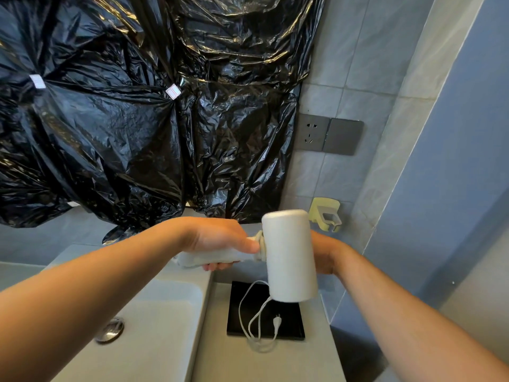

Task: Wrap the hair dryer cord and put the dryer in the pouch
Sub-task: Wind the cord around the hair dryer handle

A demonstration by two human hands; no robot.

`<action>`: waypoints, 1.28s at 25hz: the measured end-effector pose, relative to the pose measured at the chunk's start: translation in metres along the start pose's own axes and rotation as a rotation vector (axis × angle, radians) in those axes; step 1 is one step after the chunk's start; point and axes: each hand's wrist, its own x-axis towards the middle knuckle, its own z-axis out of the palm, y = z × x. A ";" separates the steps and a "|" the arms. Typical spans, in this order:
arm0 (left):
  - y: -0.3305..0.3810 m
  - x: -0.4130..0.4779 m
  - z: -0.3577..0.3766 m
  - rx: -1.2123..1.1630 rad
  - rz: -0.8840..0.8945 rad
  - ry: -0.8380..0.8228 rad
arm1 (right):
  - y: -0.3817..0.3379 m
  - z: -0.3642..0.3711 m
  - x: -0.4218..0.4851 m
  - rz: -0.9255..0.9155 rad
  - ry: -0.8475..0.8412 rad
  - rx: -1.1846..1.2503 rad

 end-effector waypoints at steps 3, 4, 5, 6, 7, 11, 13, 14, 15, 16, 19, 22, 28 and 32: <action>0.007 -0.003 -0.002 0.268 -0.016 0.057 | -0.007 -0.006 0.010 -0.010 -0.002 -0.155; 0.010 -0.004 -0.001 0.337 -0.025 0.067 | -0.009 -0.007 0.013 -0.009 0.017 -0.191; 0.013 -0.006 0.000 0.406 -0.040 0.071 | -0.010 -0.011 0.017 -0.006 0.035 -0.230; 0.016 -0.007 0.002 0.490 -0.065 0.078 | -0.012 -0.013 0.019 0.000 0.051 -0.268; 0.019 -0.008 0.005 0.603 -0.098 0.096 | -0.015 -0.015 0.022 0.015 0.067 -0.290; 0.024 0.001 0.020 1.150 -0.179 0.248 | -0.034 -0.009 0.034 0.075 0.171 -0.392; 0.019 0.008 0.022 1.221 -0.202 0.296 | -0.044 0.001 0.039 0.075 0.241 -0.515; 0.015 0.011 0.023 1.227 -0.209 0.317 | -0.047 0.007 0.042 0.082 0.274 -0.553; 0.012 0.014 0.024 1.219 -0.217 0.340 | -0.048 0.012 0.044 0.103 0.306 -0.560; 0.008 0.017 0.026 1.205 -0.232 0.369 | -0.048 0.017 0.046 0.128 0.339 -0.532; 0.000 0.026 0.027 1.159 -0.276 0.473 | -0.045 0.028 0.050 0.181 0.449 -0.377; -0.010 0.033 0.025 1.021 -0.304 0.586 | -0.039 0.037 0.048 0.163 0.533 -0.248; -0.024 0.047 0.033 0.874 -0.313 0.754 | -0.036 0.050 0.041 0.119 0.543 -0.155; -0.023 0.042 0.028 0.712 -0.325 0.797 | -0.018 0.051 0.034 -0.049 0.426 -0.054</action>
